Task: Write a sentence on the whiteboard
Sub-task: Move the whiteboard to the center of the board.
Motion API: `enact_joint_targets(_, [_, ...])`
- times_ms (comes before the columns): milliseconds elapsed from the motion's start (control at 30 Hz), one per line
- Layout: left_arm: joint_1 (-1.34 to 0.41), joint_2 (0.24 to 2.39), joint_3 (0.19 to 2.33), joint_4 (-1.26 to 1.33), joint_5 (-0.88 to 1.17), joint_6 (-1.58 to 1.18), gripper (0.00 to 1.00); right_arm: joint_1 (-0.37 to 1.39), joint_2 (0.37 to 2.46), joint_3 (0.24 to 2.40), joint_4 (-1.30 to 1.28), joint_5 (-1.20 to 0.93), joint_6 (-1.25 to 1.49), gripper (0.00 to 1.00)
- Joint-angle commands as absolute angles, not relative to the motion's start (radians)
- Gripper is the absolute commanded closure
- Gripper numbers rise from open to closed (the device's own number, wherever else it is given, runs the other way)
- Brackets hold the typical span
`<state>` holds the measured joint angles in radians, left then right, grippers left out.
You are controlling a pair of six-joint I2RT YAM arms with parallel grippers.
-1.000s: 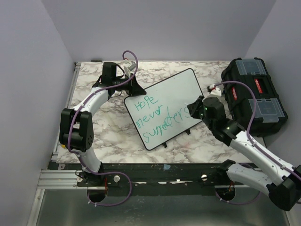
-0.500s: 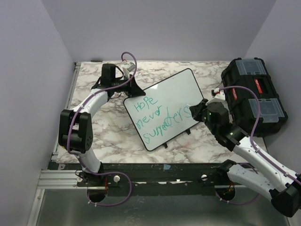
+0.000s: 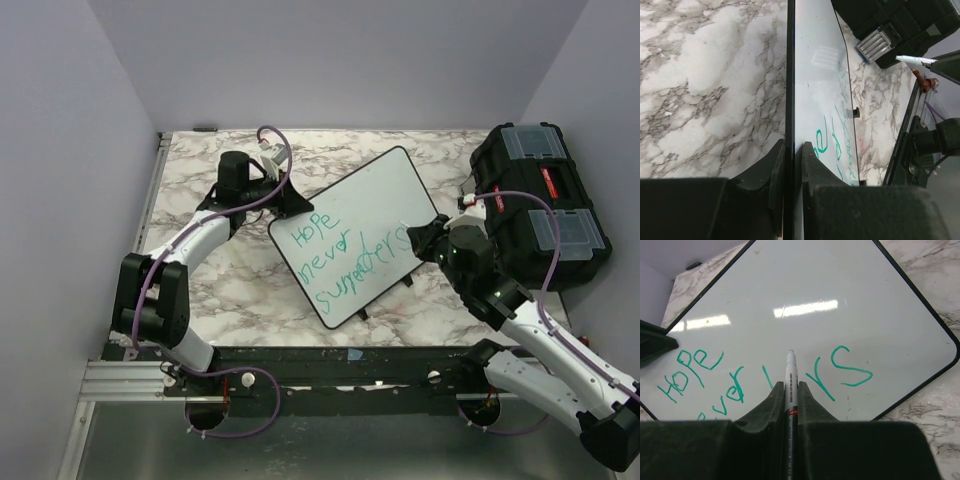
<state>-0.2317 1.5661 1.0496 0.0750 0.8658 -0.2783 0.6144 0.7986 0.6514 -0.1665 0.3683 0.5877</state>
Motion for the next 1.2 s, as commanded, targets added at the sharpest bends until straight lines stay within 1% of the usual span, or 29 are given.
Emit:
enact_joint_targets(0, [-0.352,1.561,0.985,0.106,0.716,-0.235,1.00,0.616,0.763,0.631,-0.163,0.417,0.593,0.99])
enact_joint_targets(133, [-0.403,1.542,0.937,0.151,0.641,-0.307,1.00,0.616,0.732,0.626,-0.179,0.435,0.591,0.99])
enact_joint_targets(267, [-0.442,1.522,0.850,0.285,0.570,-0.455,1.00,0.617,0.705,0.620,-0.196,0.458,0.584,0.99])
enact_joint_targets(333, [-0.471,1.517,0.824,0.333,0.539,-0.487,1.00,0.617,0.696,0.619,-0.203,0.466,0.580,0.99])
enact_joint_targets(500, [-0.539,1.532,0.815,0.381,0.495,-0.498,1.00,0.616,0.684,0.621,-0.215,0.480,0.572,0.99])
enact_joint_targets(800, [-0.554,1.535,0.840,0.362,0.485,-0.448,1.00,0.617,0.708,0.620,-0.206,0.482,0.575,0.99])
enact_joint_targets(967, [-0.554,1.518,0.852,0.322,0.462,-0.415,0.90,0.616,0.718,0.621,-0.194,0.478,0.572,0.99])
enact_joint_targets(1167, [-0.554,1.515,0.886,0.282,0.454,-0.398,0.84,0.617,0.730,0.616,-0.183,0.480,0.574,0.99])
